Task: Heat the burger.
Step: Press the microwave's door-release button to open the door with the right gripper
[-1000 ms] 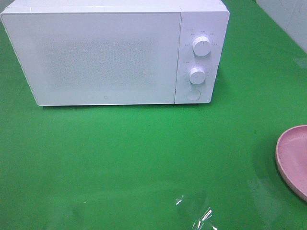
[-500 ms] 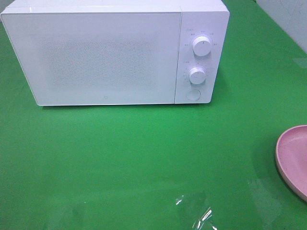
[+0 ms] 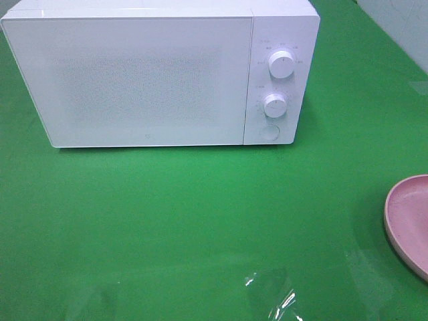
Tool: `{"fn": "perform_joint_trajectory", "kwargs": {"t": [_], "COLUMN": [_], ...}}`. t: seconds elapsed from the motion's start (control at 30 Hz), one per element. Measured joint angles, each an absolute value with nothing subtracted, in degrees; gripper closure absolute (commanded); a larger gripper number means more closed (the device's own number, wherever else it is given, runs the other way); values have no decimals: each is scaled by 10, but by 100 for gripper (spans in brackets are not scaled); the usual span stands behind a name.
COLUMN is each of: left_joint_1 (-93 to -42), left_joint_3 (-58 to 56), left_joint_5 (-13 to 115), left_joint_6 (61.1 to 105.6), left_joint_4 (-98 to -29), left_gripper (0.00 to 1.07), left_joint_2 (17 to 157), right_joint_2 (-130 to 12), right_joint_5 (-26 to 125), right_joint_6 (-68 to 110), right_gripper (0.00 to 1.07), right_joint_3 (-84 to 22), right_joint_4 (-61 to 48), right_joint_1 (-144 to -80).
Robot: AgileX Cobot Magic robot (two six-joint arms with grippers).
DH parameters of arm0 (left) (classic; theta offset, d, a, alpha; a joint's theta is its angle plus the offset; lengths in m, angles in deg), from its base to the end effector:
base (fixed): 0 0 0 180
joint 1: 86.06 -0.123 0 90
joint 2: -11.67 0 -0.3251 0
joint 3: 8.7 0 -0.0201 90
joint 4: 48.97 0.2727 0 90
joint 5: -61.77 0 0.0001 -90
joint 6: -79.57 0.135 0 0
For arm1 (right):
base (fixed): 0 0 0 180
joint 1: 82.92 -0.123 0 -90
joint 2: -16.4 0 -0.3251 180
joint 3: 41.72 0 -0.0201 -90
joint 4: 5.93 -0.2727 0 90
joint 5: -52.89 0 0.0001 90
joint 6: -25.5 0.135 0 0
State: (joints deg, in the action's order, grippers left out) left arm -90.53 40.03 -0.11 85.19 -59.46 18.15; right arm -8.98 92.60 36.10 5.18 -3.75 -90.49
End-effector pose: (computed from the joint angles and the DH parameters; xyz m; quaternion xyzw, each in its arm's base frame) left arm 0.0101 -0.0210 0.2719 0.0138 0.8494 -0.0452 0.5257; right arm 0.0847 0.0079 0.3139 0.0166 0.8287 0.0703 0.5550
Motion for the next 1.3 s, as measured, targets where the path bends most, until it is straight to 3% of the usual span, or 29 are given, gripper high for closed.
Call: {"fn": "perform_joint_trajectory", "kwargs": {"t": [0.93,1.3], "left_joint_1": [-905,-905], "left_joint_3": [400,400], "left_joint_5": [-1,-1], "left_joint_6": [852,852], "left_joint_4": [-595,-595], "left_gripper": [10,10], "left_joint_2": [182,182], "right_joint_2": [-363,-457], "right_joint_5": [681,364], "right_joint_6": [361,360], "right_gripper": [34,34], "right_joint_3": [52,149], "right_joint_4": [-38,-42], "right_joint_1": [-905,-905]}}
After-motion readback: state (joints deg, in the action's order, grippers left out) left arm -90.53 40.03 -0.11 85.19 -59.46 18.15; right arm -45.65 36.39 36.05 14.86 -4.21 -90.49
